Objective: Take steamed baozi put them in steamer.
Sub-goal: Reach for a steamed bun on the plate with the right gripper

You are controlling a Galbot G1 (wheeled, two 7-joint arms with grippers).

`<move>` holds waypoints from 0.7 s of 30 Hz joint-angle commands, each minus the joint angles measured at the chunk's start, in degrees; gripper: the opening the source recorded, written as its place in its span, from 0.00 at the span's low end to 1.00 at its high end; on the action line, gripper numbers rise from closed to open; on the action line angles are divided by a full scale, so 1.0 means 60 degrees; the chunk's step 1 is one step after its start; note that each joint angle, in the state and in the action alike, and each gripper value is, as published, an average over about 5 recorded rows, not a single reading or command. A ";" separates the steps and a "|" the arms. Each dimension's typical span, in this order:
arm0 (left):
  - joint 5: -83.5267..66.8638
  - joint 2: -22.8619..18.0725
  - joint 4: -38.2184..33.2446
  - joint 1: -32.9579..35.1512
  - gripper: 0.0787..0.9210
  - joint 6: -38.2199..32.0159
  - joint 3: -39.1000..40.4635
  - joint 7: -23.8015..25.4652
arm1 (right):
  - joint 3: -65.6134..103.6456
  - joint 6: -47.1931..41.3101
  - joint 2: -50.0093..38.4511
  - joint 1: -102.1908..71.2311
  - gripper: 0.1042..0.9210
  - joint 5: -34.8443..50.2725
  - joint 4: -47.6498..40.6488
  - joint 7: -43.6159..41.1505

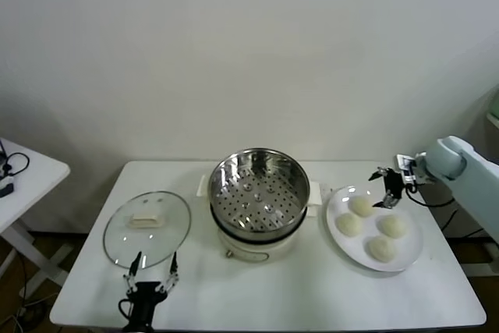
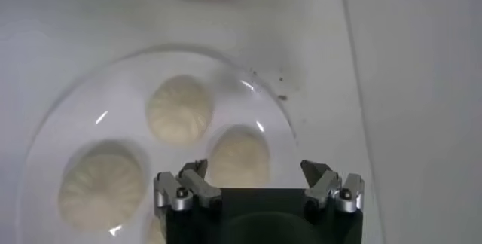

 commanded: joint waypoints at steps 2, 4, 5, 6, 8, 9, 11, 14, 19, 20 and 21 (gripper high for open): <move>0.0038 0.0005 0.0131 -0.0036 0.88 -0.0027 -0.0031 -0.0003 | -0.0349 0.0655 0.1677 0.0359 0.88 -0.1194 -0.2267 -0.0581; 0.0115 0.0007 0.0203 -0.0071 0.88 -0.0046 -0.0036 -0.0007 | -0.0307 0.0943 0.1933 0.0393 0.88 -0.1515 -0.2686 -0.0658; 0.0155 0.0011 0.0236 -0.0085 0.88 -0.0055 -0.0038 -0.0007 | -0.0303 0.1104 0.2081 0.0440 0.88 -0.1685 -0.2921 -0.0683; 0.0190 0.0018 0.0270 -0.0099 0.88 -0.0065 -0.0043 -0.0009 | -0.0300 0.1257 0.2228 0.0496 0.88 -0.1832 -0.3152 -0.0699; 0.0216 0.0035 0.0325 -0.0121 0.88 -0.0081 -0.0056 -0.0010 | -0.0297 0.1527 0.2553 0.0640 0.88 -0.2079 -0.3618 -0.0722; 0.0213 0.0044 0.0350 -0.0130 0.88 -0.0083 -0.0065 -0.0011 | -0.0302 0.1634 0.2698 0.0719 0.88 -0.2189 -0.3825 -0.0745; 0.0207 0.0058 0.0390 -0.0146 0.88 -0.0091 -0.0085 -0.0016 | -0.0349 0.1763 0.2903 0.0867 0.88 -0.2325 -0.4085 -0.0817; 0.0189 0.0084 0.0423 -0.0147 0.88 -0.0100 -0.0111 -0.0020 | -0.0546 0.1799 0.3004 0.0990 0.88 -0.2357 -0.4161 -0.0960; 0.0158 0.0129 0.0473 -0.0128 0.88 -0.0153 -0.0182 -0.0032 | -0.0765 0.1815 0.2988 0.0996 0.88 -0.2351 -0.4182 -0.1100; 0.0148 0.0136 0.0477 -0.0123 0.88 -0.0160 -0.0196 -0.0034 | -0.0777 0.1818 0.2983 0.0987 0.88 -0.2364 -0.4191 -0.1109; 0.0138 0.0144 0.0480 -0.0118 0.88 -0.0166 -0.0209 -0.0035 | -0.0786 0.1820 0.2980 0.0977 0.88 -0.2378 -0.4197 -0.1116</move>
